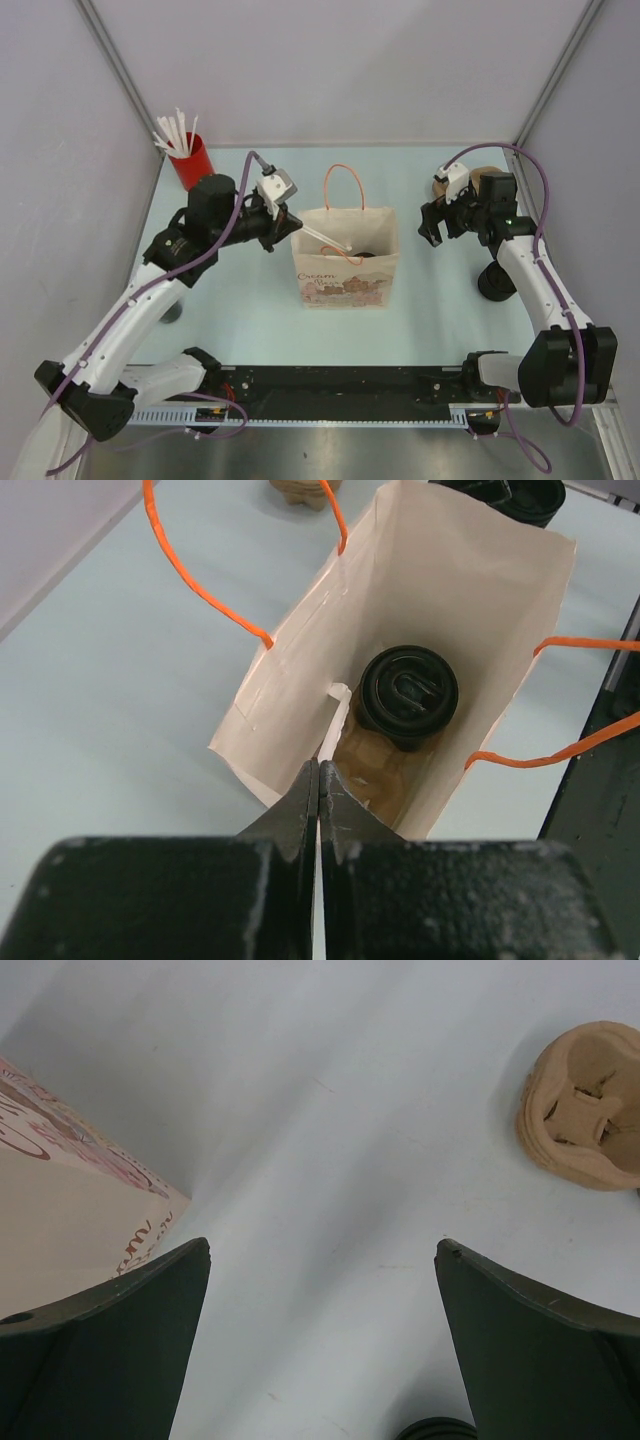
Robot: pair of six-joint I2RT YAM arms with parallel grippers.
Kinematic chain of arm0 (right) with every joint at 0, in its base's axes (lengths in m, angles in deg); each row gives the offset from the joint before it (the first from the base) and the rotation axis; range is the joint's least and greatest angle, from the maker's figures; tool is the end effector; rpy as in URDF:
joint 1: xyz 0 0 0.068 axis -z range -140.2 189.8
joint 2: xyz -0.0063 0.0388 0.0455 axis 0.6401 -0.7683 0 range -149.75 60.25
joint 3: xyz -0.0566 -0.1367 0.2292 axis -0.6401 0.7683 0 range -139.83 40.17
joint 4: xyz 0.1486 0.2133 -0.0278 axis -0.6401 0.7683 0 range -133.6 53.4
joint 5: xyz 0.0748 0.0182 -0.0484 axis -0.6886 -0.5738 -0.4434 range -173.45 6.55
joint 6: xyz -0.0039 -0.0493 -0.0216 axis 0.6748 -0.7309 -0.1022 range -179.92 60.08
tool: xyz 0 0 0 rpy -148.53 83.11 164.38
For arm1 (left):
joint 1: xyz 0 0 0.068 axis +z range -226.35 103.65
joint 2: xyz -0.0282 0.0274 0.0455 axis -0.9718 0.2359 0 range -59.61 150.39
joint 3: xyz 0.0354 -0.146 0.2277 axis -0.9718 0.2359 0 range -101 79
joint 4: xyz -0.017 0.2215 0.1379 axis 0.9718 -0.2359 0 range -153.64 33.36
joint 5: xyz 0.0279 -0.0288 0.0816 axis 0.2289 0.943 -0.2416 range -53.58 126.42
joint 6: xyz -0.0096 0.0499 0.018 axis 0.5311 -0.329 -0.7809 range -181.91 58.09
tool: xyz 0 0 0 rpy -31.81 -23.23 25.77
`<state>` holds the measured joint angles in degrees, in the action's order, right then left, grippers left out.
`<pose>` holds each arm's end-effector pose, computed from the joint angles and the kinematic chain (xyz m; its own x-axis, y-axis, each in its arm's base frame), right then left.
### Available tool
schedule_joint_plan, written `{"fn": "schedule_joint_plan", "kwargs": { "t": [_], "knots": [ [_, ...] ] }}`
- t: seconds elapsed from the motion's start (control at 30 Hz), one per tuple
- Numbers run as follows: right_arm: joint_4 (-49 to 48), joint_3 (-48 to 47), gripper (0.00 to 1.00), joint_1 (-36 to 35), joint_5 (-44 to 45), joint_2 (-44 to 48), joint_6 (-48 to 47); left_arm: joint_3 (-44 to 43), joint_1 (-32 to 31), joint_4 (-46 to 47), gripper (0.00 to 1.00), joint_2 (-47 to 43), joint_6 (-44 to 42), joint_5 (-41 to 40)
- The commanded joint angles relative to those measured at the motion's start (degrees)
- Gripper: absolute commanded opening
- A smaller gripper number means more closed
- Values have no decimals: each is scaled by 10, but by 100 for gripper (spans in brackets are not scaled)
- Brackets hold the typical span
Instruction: Pack the takeout coffee
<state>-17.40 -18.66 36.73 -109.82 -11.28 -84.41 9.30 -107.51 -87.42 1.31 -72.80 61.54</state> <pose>0.2697 0.0302 0.3020 -0.4077 -0.3939 -0.8237 -0.6179 0.7833 -0.0687 0.1831 -0.1285 0.4010 -0.1628 0.2984 -0.9404 0.8514 0.5242 0.0189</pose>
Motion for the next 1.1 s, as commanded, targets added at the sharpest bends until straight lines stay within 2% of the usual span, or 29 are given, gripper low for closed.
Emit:
{"fn": "schedule_joint_plan", "kwargs": {
  "t": [0.0,0.77,0.93,0.97,1.07],
  "knots": [
    [0,0,100,3,0,-3,-11,13,-22,25,0,-8,-29,-35],
    [2,0,100,3,3,-8,-13,68,-72,46,1,-45,-91,-75],
    [2,0,100,4,4,-8,-13,67,-73,40,16,-51,-98,-63],
    [2,0,100,4,4,-9,-13,66,-73,37,24,-52,-98,-61],
    [2,0,100,4,3,-9,-13,58,-73,31,37,-54,-99,-51]
  ]
}}
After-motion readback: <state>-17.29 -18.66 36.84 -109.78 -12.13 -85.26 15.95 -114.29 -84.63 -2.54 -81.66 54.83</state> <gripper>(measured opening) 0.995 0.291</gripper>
